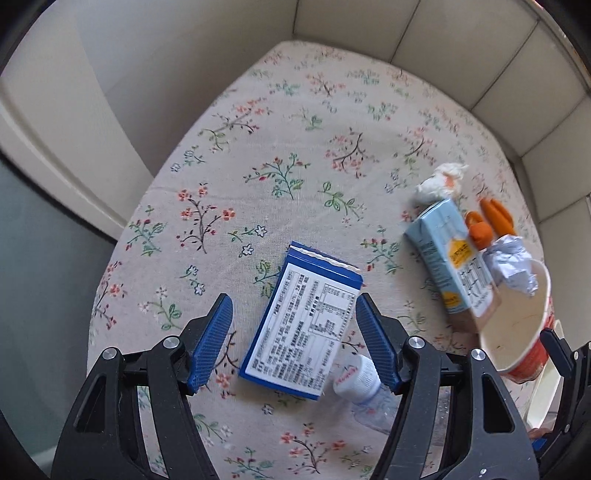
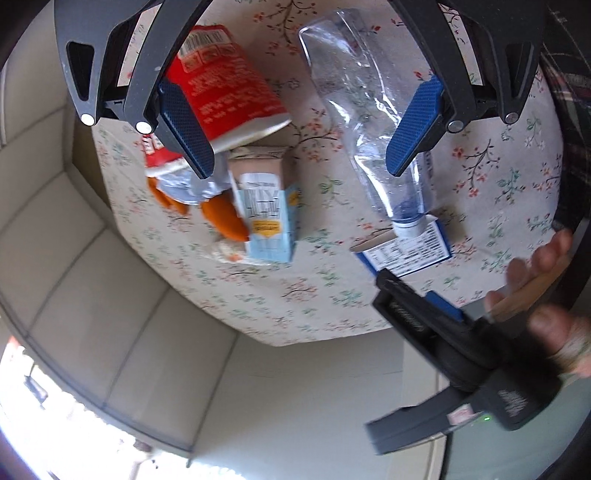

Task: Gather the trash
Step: 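Grasp the blue-white snack box with the left gripper while the right grasps the plastic bottle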

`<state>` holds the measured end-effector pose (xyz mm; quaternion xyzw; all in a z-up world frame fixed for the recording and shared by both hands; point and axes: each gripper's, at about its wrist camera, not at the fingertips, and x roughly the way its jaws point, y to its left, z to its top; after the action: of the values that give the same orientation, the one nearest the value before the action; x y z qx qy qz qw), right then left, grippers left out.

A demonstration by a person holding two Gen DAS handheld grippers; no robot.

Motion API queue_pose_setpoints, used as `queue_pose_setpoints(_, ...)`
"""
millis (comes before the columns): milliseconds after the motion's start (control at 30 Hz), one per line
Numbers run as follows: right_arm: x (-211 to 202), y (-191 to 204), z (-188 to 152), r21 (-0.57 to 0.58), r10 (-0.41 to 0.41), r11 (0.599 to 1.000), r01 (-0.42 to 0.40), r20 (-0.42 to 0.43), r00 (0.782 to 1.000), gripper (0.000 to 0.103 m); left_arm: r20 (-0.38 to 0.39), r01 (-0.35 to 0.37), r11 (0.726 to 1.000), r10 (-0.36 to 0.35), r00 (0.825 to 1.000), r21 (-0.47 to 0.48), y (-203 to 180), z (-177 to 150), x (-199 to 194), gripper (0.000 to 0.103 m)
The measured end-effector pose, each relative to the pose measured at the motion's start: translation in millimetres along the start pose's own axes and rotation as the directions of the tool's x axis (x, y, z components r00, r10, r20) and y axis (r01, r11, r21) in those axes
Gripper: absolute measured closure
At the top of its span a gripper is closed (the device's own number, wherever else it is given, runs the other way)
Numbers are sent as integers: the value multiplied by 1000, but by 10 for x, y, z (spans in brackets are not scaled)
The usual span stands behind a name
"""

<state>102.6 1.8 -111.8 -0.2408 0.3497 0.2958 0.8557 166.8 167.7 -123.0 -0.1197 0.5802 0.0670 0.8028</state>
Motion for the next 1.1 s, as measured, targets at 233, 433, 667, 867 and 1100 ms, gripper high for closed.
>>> queue_pose_setpoints(233, 137, 130, 1, -46, 114, 992, -118, -78, 990, 12, -102, -7, 1000, 10, 995, 30, -33, 46, 288, 37)
queue_pose_setpoints(433, 288, 256, 11, -81, 130, 987, -140, -120, 984, 12, -117, 10, 1000, -7, 993, 29, -29, 50, 332, 34)
queue_pose_setpoints(667, 450, 332, 40, -114, 141, 981, -160, -152, 978, 12, -149, 1, 998, 7, 989, 55, -66, 53, 446, 17)
queue_pose_setpoints(867, 527, 377, 45, -130, 146, 977, -170, -170, 974, 12, -139, -31, 996, 43, 989, 87, -95, 57, 516, 33)
queue_pose_setpoints(1100, 595, 427, 49, -149, 145, 973, -175, -196, 970, 12, -112, 3, 996, 7, 994, 86, -133, 71, 428, 47)
